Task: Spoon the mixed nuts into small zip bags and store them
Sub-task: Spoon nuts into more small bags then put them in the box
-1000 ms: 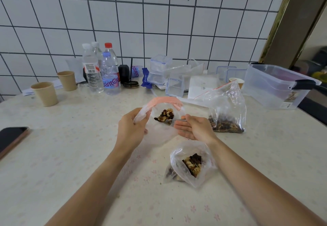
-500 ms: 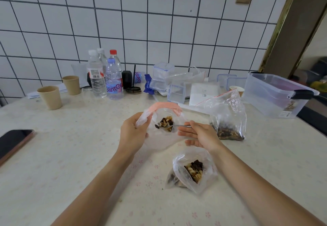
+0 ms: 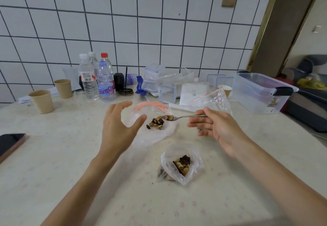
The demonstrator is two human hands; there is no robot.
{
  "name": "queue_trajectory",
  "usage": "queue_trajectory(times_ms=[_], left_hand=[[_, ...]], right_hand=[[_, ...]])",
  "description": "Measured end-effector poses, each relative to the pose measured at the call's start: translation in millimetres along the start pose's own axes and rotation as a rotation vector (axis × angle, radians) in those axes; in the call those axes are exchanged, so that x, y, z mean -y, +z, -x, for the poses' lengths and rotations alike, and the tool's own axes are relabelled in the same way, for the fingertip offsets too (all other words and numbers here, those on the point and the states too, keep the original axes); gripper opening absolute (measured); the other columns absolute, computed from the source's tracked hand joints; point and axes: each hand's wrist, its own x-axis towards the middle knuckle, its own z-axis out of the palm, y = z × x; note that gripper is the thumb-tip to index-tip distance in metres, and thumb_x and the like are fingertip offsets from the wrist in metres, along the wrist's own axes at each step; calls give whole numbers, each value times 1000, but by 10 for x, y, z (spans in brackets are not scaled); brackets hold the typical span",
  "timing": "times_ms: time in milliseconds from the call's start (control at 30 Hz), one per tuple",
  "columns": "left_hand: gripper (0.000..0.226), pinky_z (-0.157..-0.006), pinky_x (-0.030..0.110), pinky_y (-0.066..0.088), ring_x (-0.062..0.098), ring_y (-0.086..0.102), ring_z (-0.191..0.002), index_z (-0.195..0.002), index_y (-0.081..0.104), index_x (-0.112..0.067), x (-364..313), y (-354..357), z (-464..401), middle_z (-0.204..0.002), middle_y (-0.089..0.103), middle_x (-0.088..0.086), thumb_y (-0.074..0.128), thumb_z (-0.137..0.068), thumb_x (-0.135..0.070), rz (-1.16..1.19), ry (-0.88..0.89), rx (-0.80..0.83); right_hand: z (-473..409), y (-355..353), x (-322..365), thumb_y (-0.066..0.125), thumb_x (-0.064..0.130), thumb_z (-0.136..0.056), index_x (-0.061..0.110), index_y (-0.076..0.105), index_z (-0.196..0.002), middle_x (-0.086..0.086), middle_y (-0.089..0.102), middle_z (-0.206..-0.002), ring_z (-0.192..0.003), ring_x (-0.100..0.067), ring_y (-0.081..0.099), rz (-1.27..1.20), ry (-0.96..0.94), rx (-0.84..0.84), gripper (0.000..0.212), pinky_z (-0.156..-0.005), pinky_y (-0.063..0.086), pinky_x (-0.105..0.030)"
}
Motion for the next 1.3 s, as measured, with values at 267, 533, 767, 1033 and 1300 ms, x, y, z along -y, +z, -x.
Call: queue_trajectory(times_ms=[267, 533, 767, 1033, 1300], left_hand=[[15, -80, 14, 44, 1, 61, -100, -105, 69, -33, -364, 58, 462, -101, 66, -23, 67, -95, -43, 1, 237, 117], [26, -53, 17, 45, 7, 61, -52, -82, 74, -34, -395, 252, 771, -72, 70, -10, 68, -90, -58, 48, 79, 450], [17, -52, 13, 46, 10, 67, -46, -80, 74, -30, -382, 336, 594, -70, 69, -16, 71, -94, -39, 45, 13, 404], [21, -57, 29, 51, 9, 62, -57, -81, 72, -33, -189, 375, 455, -65, 68, -10, 68, -94, -49, -177, -2, 378], [26, -60, 19, 48, 0, 66, -73, -88, 70, -42, -288, 205, 479, -83, 68, -25, 60, -87, -66, -111, 102, 382]], right_hand=[[539, -276, 145, 42, 31, -111, 0, 65, -109, -25, 76, -99, -94, -39, 77, 10, 10, 14, 38, -56, 57, -32], [815, -427, -109, 42, 32, -111, -1, 65, -105, -23, 77, -89, -86, -40, 77, 117, -3, -7, 41, -52, 56, -29], [896, -394, -262, 45, 30, -108, 16, 73, -101, 5, 79, -88, -86, -8, 74, 663, -418, 19, 31, -69, 56, -29], [884, -368, -317, 44, 31, -109, 17, 72, -107, 9, 73, -92, -83, -13, 69, 938, -771, 64, 31, -73, 56, -35], [513, -135, -333, 45, 33, -110, 4, 66, -98, -20, 76, -80, -79, -36, 77, 14, -228, -160, 39, -50, 56, -32]])
